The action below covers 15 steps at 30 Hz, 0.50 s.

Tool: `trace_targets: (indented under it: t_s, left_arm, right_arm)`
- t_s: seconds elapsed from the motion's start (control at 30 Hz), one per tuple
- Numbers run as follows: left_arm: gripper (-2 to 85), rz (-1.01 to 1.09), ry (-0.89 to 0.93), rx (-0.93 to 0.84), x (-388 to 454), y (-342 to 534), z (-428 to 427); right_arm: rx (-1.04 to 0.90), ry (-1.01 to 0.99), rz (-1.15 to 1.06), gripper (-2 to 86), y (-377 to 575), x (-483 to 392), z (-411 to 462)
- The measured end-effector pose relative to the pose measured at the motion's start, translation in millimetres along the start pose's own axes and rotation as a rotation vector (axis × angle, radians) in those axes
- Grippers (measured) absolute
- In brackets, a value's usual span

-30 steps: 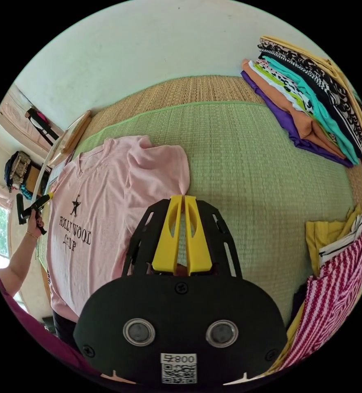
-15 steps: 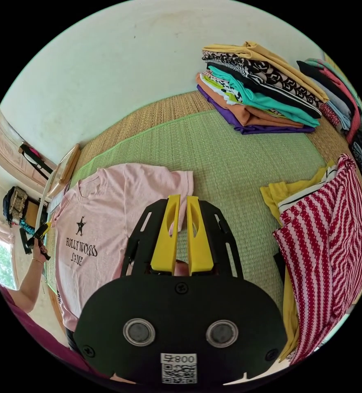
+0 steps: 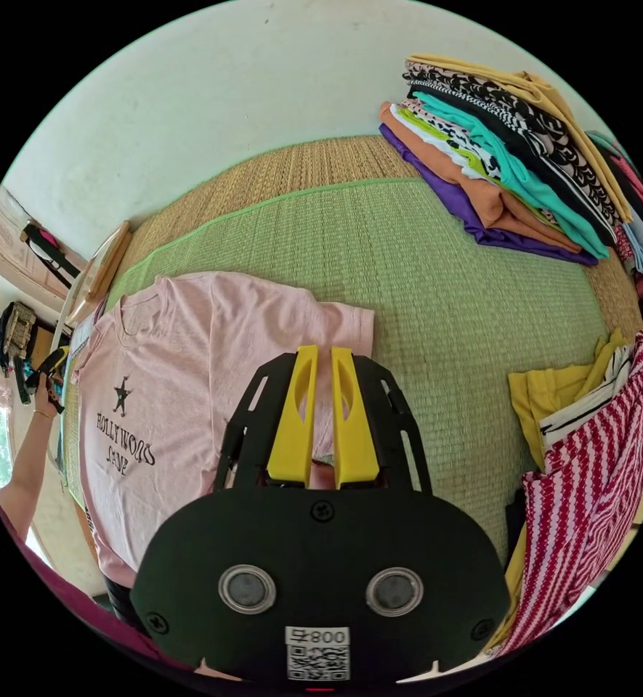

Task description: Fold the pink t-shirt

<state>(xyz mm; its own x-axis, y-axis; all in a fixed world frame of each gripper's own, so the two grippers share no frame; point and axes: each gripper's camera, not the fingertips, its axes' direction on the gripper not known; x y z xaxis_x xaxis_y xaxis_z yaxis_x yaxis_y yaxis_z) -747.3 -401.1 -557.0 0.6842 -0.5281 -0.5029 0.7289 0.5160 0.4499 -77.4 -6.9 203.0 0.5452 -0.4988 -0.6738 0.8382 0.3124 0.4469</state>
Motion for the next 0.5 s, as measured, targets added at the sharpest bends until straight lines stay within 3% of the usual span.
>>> trace_targets:
  t_s: [0.23,0.5]
  left_arm:
    - [8.1,0.018,0.095,-0.099,-23,40,-13]
    - [1.7,-0.010,0.106,-0.120,-34,48,-24]
  right_arm:
    - [0.045,-0.031,0.020,3.0,11,5,3]
    - [0.039,-0.033,0.025,1.1,14,11,7]
